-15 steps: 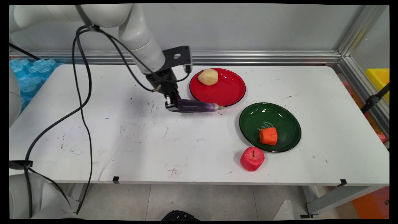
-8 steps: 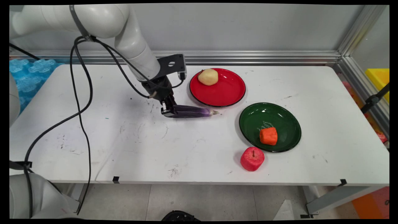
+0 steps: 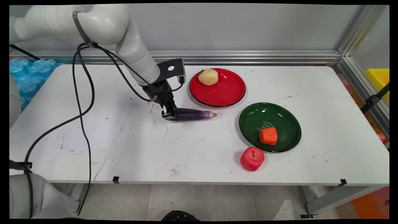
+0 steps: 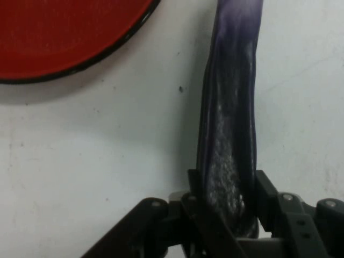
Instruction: Place the picked object on the table
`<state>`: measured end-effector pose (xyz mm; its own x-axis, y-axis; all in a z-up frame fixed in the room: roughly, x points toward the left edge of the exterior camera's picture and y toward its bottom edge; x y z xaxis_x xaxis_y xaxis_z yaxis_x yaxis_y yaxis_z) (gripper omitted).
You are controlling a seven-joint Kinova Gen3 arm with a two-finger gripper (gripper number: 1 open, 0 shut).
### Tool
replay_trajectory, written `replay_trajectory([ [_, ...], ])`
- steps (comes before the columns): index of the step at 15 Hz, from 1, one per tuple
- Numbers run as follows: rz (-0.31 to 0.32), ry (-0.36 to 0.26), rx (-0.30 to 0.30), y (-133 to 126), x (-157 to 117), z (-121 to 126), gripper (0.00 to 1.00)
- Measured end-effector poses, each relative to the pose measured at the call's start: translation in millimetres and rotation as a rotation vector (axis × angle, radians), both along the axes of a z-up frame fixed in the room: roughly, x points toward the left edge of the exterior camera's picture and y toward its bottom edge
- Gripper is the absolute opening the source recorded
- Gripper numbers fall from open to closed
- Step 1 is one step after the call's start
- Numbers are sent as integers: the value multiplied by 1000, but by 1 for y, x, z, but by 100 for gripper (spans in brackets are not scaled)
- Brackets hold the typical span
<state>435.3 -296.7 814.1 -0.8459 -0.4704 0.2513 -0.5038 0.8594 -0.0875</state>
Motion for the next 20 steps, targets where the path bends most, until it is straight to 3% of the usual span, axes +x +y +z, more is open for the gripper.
replay_trajectory([
  [14,-19,39,-18,-16,-9,-12,0],
  [15,-21,41,-19,-17,-10,-12,100],
  [20,-32,48,-25,-22,-14,-11,100],
])
